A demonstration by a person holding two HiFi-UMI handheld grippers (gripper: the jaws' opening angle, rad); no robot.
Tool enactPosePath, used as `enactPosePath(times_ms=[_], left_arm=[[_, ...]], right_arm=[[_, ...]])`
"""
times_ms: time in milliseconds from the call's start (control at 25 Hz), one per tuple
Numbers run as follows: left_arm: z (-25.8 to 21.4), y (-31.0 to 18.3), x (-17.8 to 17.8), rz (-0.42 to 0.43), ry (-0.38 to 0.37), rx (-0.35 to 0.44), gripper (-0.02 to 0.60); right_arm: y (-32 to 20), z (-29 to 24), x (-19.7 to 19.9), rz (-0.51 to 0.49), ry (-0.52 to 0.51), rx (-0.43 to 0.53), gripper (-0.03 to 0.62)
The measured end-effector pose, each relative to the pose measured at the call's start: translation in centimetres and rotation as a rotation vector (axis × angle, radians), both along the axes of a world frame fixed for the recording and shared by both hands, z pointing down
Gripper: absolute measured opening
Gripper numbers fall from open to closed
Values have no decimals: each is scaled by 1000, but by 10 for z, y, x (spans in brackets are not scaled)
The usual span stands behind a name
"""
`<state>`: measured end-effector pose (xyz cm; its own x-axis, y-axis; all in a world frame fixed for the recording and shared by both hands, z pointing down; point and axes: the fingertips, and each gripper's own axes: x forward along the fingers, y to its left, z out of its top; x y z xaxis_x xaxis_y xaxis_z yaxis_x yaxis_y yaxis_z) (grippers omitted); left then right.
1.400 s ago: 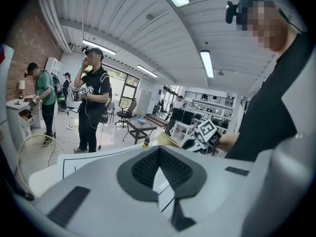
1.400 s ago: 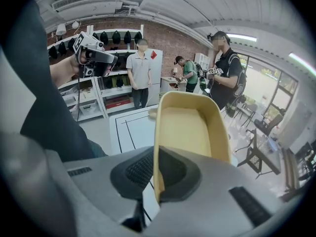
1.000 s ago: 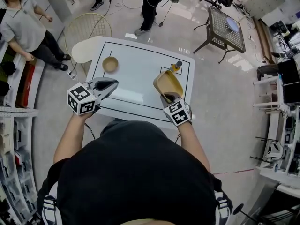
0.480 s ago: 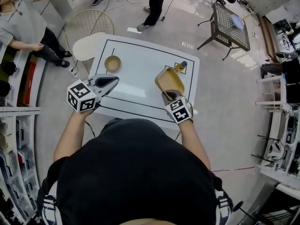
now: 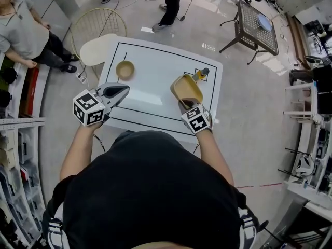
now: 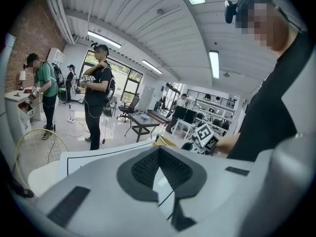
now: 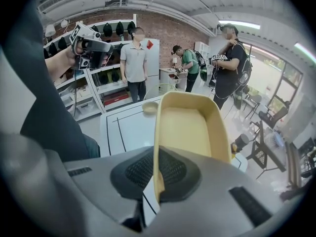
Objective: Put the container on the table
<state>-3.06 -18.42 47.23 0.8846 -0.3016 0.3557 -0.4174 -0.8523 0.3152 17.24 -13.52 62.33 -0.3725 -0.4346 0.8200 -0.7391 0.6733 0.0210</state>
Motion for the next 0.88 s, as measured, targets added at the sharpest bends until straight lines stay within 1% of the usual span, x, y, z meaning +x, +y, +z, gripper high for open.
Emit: enactPosePath(times_ms=[200, 440, 880], left_arm=[[4, -5, -3, -6, -1, -13, 6], [9, -17, -2, -10, -3, -23, 6], [20, -37, 4, 9, -11, -46, 6]], right_arm=[[-2, 13, 1, -5, 33, -24, 9], [-5, 26, 1, -16, 40, -54, 9], [-15, 54, -3, -34, 55, -103, 9]])
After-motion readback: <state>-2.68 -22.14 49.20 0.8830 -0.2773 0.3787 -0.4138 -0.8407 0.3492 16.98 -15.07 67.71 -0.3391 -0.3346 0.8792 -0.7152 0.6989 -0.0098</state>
